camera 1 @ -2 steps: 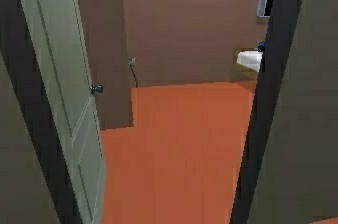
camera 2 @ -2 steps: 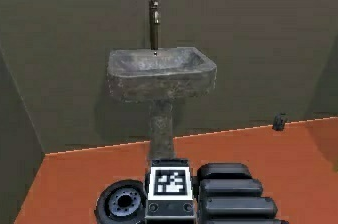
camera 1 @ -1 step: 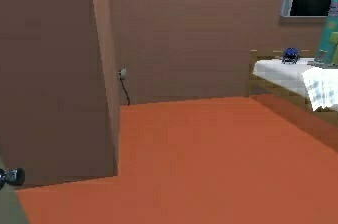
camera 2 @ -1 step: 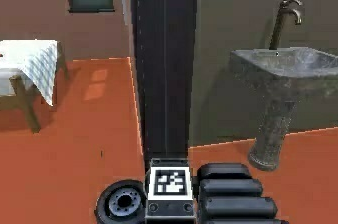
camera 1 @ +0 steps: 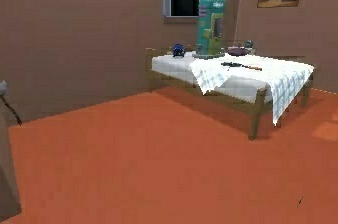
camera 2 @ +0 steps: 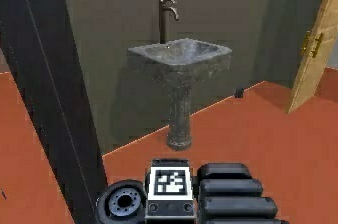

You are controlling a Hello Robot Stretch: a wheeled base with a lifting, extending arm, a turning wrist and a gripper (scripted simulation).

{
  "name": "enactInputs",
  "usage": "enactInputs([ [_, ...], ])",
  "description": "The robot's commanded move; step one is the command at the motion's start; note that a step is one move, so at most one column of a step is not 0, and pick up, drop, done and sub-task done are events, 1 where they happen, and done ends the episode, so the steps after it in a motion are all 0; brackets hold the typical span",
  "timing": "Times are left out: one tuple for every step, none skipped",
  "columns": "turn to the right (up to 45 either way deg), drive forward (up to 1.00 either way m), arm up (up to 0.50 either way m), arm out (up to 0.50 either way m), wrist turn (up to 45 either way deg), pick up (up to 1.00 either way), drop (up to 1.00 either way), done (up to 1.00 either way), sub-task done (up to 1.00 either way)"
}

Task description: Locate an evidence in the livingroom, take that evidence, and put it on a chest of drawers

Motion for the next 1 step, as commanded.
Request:
enactInputs([
  [0.0, 0.05, 0.0, 0.0, 0.0, 0.0, 0.0, 0.0, 0.0],
])
